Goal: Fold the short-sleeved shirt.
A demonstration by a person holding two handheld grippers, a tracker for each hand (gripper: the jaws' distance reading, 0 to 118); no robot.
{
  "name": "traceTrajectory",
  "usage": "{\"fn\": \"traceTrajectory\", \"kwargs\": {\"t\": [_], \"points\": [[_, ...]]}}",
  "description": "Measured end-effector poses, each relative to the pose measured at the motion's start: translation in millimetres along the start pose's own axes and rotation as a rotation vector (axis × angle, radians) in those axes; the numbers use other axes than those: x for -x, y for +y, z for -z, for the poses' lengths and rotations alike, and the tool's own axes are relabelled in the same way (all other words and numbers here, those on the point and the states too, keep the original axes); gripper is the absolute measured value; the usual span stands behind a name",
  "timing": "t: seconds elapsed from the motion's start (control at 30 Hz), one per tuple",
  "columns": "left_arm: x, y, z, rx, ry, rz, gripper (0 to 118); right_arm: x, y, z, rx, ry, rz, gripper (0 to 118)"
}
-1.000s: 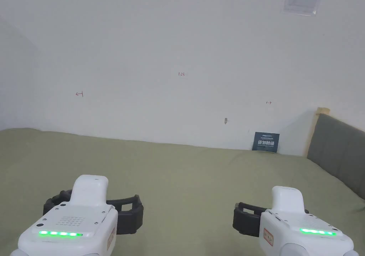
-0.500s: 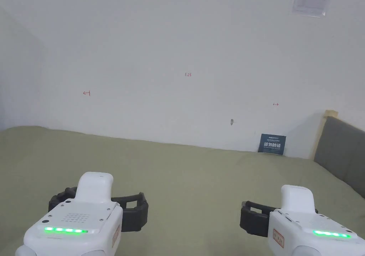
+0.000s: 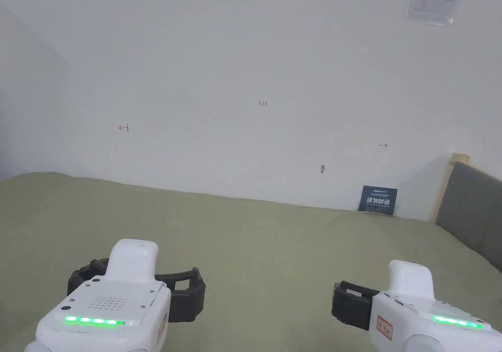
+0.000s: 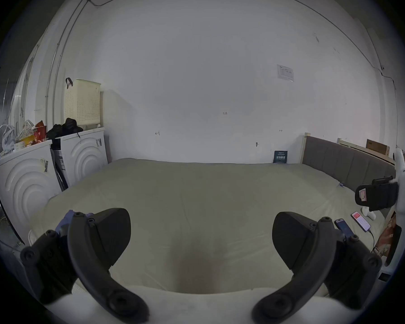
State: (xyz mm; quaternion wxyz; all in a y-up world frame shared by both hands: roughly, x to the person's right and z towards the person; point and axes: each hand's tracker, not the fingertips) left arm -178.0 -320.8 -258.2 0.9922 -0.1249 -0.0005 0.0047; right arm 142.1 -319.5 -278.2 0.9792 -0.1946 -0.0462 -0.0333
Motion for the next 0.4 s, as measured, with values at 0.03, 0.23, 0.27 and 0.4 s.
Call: {"fn": "traceTrajectory", "kwargs": {"t": [0.03, 0.23, 0.27, 0.4], "points": [[0.2, -0.1, -0.2, 0.002, 0.0, 0.001, 118, -0.7, -0.5, 1.2, 0.005, -0.009, -0.001, 116], [1.2, -1.2, 0.0, 0.01, -0.002, -0.001, 118, -6.3, -2.5, -2.7, -0.011, 0.016, 0.021, 118], [1.3, -1.2, 0.4, 0.013, -0.002, -0.003, 118, -6.8, -2.6, -3.6, -0.019, 0.019, 0.024, 118], [1.2, -1.9, 1.1, 0.017, -0.01, -0.007, 118, -6.9, -1.6, -5.9, -0.042, 0.005, 0.009, 118]]}}
